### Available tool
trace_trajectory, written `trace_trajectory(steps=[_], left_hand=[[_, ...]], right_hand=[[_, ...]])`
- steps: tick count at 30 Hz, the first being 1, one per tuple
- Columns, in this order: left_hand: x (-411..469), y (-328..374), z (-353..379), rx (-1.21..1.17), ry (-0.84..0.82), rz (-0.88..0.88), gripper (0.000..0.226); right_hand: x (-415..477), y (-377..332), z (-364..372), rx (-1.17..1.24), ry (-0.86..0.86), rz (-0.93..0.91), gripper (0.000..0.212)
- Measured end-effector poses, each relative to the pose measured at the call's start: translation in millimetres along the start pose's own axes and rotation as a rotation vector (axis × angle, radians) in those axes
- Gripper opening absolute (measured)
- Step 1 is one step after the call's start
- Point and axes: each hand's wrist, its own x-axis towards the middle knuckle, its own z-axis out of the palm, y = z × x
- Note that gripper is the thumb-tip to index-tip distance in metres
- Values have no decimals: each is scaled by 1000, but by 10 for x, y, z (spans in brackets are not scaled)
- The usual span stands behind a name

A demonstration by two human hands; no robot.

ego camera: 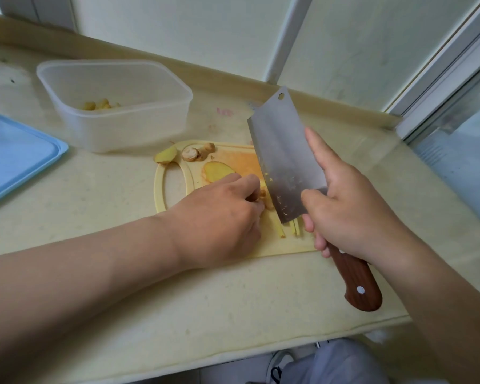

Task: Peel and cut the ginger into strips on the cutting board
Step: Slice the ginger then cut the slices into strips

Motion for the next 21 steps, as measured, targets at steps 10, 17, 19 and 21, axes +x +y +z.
trace_trajectory(steps=[10, 17, 19, 21], left_hand=[[3, -8, -2, -20, -14, -15, 47], [20, -1, 20, -33, 11, -3, 43], [25, -2, 19, -36, 12, 3, 40], [31, 2, 13, -29, 13, 9, 35]], right_hand=[[35, 19, -3, 1, -40, 13, 93], [179, -20, -22, -22, -130, 62, 93], [247, -61, -16, -39, -162, 86, 94], [341, -111, 14, -49, -173, 105, 95]])
